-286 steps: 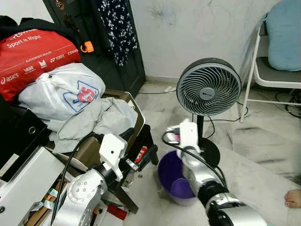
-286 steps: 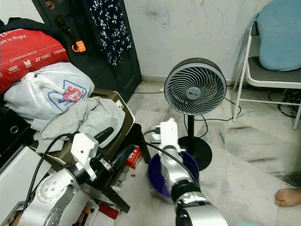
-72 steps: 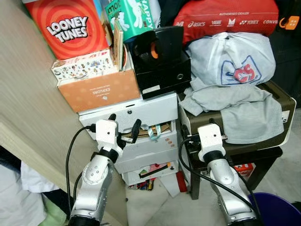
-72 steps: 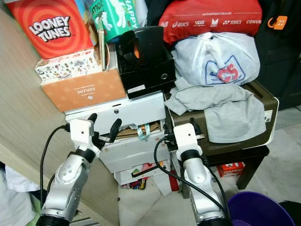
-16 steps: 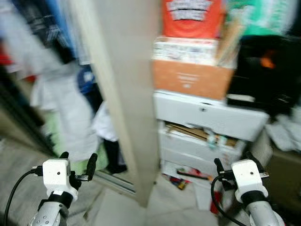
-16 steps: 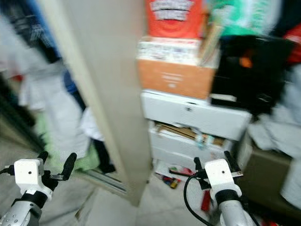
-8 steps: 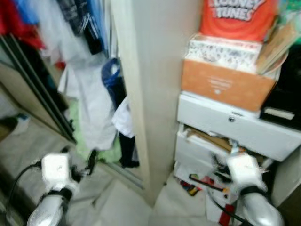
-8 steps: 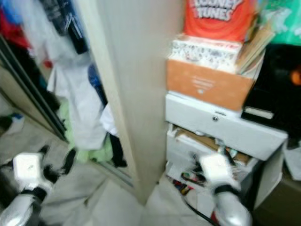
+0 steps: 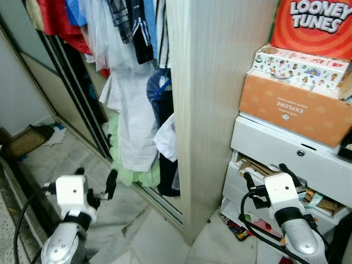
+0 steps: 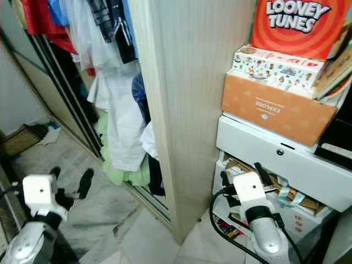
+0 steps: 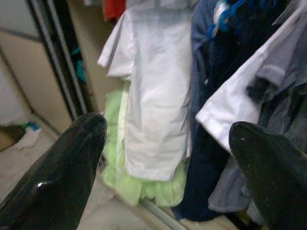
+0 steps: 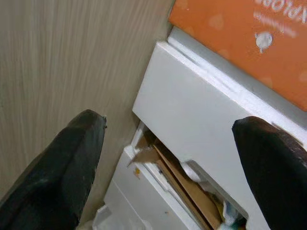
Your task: Clean up the room
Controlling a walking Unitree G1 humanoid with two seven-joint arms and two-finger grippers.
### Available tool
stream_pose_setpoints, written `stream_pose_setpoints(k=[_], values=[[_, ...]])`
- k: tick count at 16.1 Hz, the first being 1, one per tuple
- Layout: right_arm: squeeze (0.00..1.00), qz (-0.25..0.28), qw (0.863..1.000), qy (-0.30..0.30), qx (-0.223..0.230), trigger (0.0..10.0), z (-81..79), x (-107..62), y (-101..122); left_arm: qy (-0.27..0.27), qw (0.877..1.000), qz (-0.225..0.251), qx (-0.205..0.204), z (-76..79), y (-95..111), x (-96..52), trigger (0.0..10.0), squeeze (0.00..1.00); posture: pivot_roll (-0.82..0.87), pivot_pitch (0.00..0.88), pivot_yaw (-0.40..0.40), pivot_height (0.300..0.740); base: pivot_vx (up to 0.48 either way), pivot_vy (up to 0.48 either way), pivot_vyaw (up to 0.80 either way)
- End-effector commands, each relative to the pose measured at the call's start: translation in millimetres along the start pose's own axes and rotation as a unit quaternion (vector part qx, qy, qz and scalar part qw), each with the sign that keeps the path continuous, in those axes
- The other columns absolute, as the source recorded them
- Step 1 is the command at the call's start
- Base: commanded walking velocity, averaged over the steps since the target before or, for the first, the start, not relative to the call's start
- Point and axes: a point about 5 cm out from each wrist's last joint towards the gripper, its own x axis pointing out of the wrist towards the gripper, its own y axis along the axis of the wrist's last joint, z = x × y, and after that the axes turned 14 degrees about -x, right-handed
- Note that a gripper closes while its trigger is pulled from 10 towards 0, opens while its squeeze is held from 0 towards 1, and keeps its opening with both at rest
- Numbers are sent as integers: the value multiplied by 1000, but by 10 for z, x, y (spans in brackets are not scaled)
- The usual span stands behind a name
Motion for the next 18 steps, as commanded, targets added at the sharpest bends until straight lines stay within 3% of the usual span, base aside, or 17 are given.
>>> stream_pose_setpoints(k=[1,4,13,18], values=[[0,9,1000,1,-3,10000,17,32,23,8,1000,-3,4,-18,-28,-2,10000,0,-198,0,69,740,0,0,0],[0,18,999,25,-18,10000,51,84,20,31,999,9,-7,-7,-61,-43,10000,0,-162,0,0,740,0,0,0],[0,36,998,42,-27,10000,52,228,62,45,998,35,-11,10,-36,26,10000,0,-142,0,-41,740,0,0,0],[0,60,995,69,-40,10000,55,385,157,73,996,44,-26,45,-96,-79,10000,0,-93,0,-108,740,0,0,0]])
